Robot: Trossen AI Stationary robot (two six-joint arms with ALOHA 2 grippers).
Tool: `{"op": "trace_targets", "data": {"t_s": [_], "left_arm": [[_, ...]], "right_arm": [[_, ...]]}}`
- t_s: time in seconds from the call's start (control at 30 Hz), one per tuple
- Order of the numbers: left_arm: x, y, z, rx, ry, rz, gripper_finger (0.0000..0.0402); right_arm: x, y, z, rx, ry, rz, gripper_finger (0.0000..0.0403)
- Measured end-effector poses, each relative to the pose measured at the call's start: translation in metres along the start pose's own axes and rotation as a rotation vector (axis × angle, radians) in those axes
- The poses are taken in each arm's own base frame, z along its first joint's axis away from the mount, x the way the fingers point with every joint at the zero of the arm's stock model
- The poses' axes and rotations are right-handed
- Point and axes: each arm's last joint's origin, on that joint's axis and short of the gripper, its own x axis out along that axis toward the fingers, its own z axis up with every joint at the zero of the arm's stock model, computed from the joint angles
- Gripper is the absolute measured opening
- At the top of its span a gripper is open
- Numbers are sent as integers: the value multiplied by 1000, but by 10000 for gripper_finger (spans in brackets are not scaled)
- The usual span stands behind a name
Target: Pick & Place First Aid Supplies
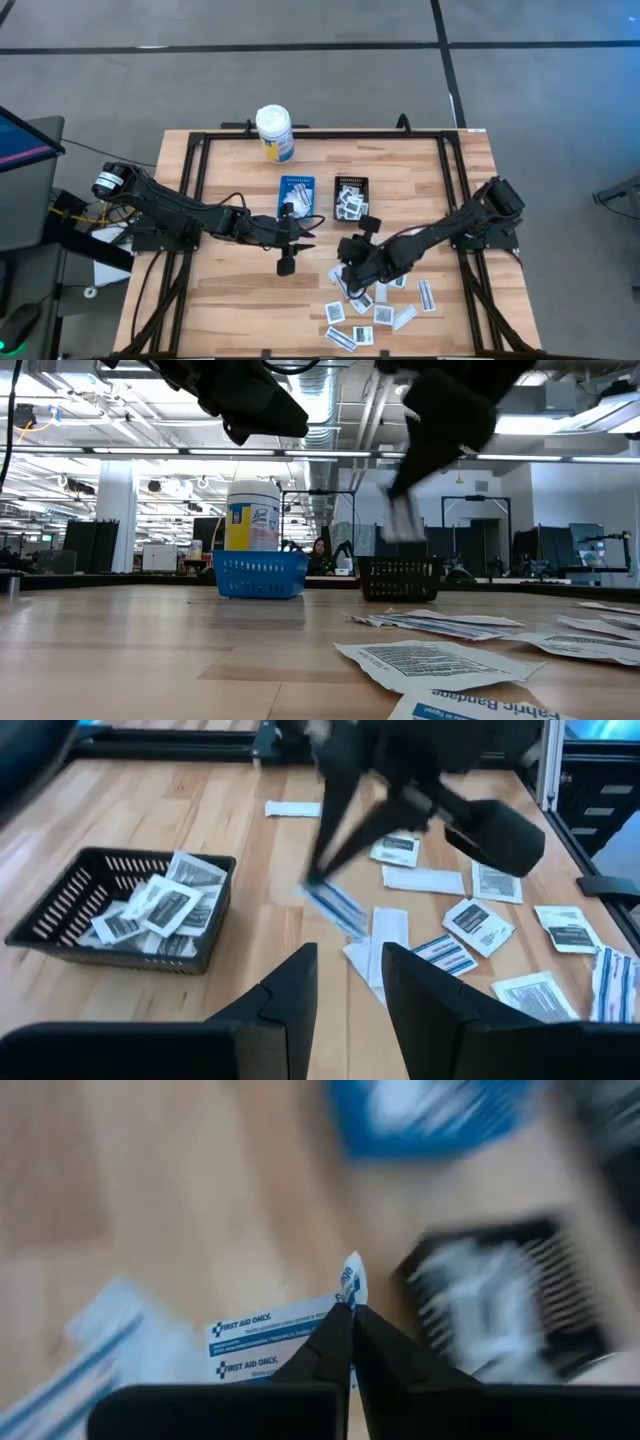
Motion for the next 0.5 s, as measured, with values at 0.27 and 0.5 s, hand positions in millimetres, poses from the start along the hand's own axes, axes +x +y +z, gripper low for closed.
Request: {"op": "trace_targets", "data": {"t_s": [0.27, 0.5], "left_arm": [[1, -1, -14, -7, 50, -80, 115], [3, 5, -23, -40, -31, -70, 115]], "right_arm": [[-9, -6, 25, 70, -180, -172, 9], [-3, -8, 50, 137, -301, -138, 5]]}}
